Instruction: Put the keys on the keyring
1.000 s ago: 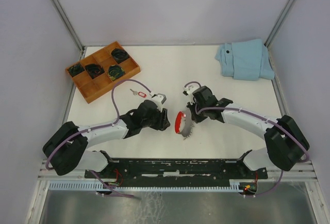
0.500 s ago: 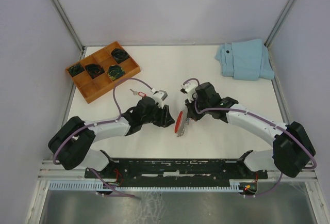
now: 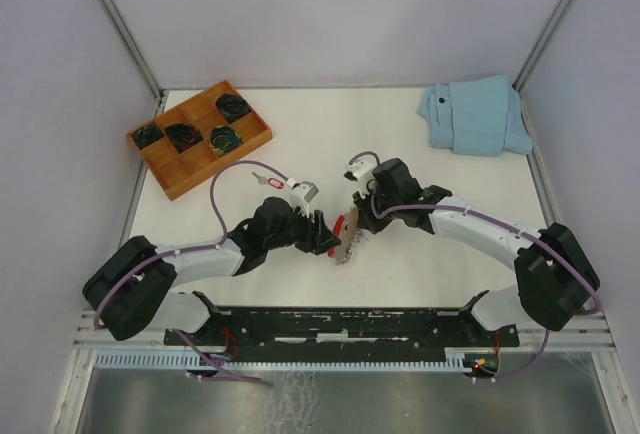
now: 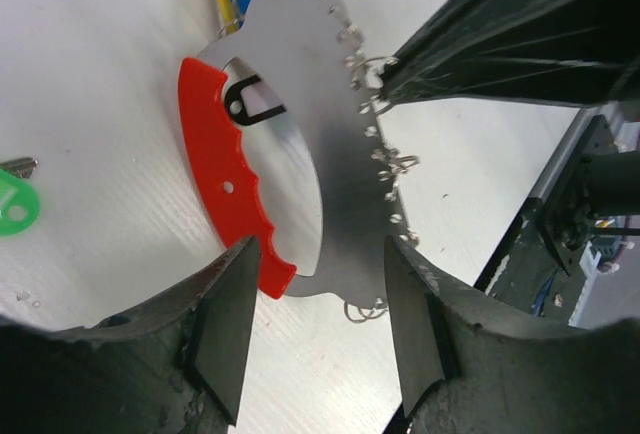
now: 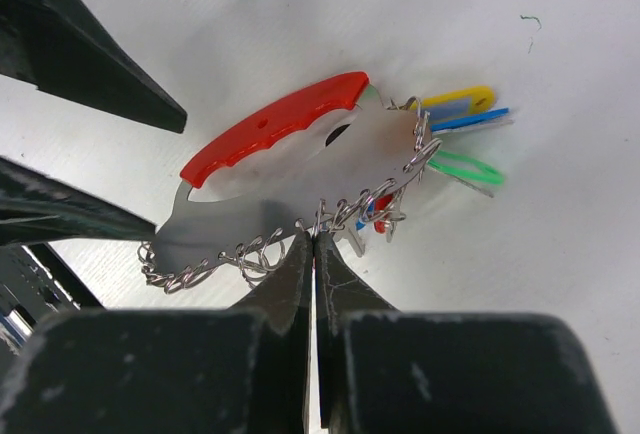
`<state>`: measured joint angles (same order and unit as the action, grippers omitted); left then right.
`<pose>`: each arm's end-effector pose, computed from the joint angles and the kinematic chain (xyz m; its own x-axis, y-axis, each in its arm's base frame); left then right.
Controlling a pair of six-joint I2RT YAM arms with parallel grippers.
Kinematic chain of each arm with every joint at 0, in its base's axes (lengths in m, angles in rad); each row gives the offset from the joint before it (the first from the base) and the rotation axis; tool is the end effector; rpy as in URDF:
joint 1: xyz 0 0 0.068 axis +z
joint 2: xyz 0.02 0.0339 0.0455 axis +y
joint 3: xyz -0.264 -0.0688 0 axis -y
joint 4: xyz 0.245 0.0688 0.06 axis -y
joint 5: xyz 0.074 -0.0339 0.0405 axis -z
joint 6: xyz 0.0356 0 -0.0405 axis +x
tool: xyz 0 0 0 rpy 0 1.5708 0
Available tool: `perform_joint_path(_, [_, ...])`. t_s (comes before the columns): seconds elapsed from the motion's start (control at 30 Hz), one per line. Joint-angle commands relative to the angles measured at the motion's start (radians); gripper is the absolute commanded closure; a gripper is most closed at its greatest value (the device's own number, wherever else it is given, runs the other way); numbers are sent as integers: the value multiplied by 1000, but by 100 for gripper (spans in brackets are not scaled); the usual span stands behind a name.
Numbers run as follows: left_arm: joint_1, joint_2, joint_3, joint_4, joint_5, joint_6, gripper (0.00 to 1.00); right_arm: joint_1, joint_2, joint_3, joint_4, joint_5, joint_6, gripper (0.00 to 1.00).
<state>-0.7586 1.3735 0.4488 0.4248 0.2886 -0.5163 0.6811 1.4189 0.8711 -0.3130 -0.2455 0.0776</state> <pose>0.1807 -0.1852 0.1611 -0.7176 0.0281 -0.6959 0.5594 0.6184 -0.5519 0.2208 0.1901 0.2158 -0.6443 -0.4254 -0.6356 -0.6860 0.6889 0.2343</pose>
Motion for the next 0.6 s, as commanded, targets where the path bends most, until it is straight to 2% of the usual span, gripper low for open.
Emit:
perform_joint_path(0.0, [5, -89, -26, 108, -14, -28, 38, 7, 5, 38, 55, -12, 17, 98])
perform_joint_path(0.23, [4, -60, -34, 218, 74, -106, 32, 9, 18, 32, 79, -39, 36, 97])
perform_joint_path(0.57, [5, 88, 39, 200, 104, -116, 31, 9, 13, 29, 90, -67, 30, 97])
